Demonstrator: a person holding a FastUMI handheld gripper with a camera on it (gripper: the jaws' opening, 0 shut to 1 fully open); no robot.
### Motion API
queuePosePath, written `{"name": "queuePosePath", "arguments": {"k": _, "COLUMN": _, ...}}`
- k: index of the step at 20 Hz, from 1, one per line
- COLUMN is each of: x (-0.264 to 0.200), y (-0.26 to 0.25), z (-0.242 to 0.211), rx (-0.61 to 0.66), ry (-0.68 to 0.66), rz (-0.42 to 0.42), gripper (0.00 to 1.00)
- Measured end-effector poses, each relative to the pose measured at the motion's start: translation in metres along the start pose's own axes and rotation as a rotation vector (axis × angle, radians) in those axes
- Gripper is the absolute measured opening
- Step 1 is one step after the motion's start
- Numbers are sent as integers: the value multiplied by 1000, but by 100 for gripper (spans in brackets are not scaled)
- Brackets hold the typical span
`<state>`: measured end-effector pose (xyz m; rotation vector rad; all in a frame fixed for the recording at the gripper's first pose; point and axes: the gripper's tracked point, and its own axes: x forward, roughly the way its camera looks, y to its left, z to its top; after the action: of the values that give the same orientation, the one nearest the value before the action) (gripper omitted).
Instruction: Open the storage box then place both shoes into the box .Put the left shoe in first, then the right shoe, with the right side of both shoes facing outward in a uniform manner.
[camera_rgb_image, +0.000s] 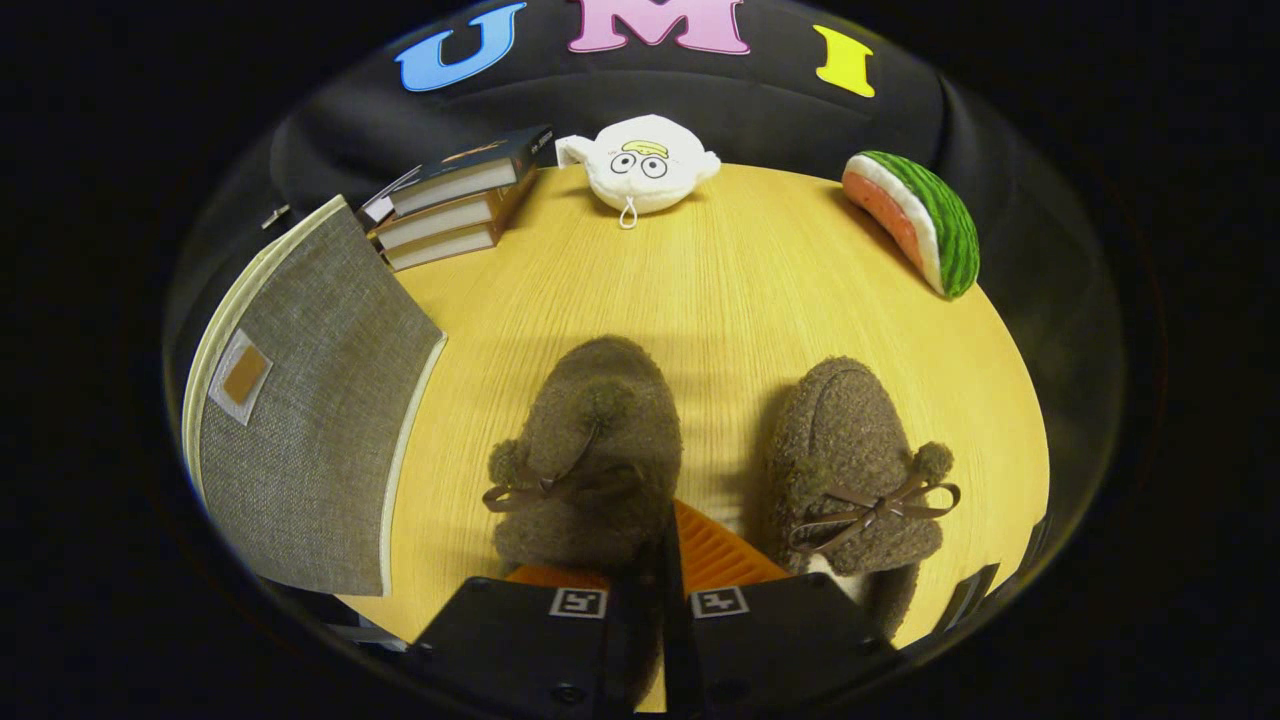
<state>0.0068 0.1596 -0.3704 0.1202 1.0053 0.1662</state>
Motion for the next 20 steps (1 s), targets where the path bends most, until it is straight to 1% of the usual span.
{"name": "queuePosePath", "arguments": {"k": 2, "x": -6, "y": 3, "z": 3, "rx": 50, "ry": 4, "rz": 19, "gripper": 6}}
{"name": "queuePosePath", "arguments": {"k": 5, "x": -27, "y": 7, "z": 18, "rx": 91, "ry": -27, "rz": 42, "gripper": 5}}
{"name": "queuePosePath", "arguments": {"k": 8, "x": -59, "y": 17, "z": 46, "rx": 120, "ry": -79, "rz": 62, "gripper": 5}}
{"name": "queuePosePath", "arguments": {"k": 10, "x": -83, "y": 31, "z": 73, "rx": 158, "ry": -112, "rz": 90, "gripper": 5}}
{"name": "queuePosePath", "arguments": {"k": 15, "x": -133, "y": 91, "z": 134, "rx": 207, "ry": -137, "rz": 194, "gripper": 5}}
{"name": "queuePosePath", "arguments": {"k": 18, "x": -147, "y": 139, "z": 150, "rx": 219, "ry": -103, "rz": 262, "gripper": 5}}
{"name": "queuePosePath", "arguments": {"k": 20, "x": -147, "y": 169, "z": 152, "rx": 227, "ry": -70, "rz": 285, "gripper": 5}}
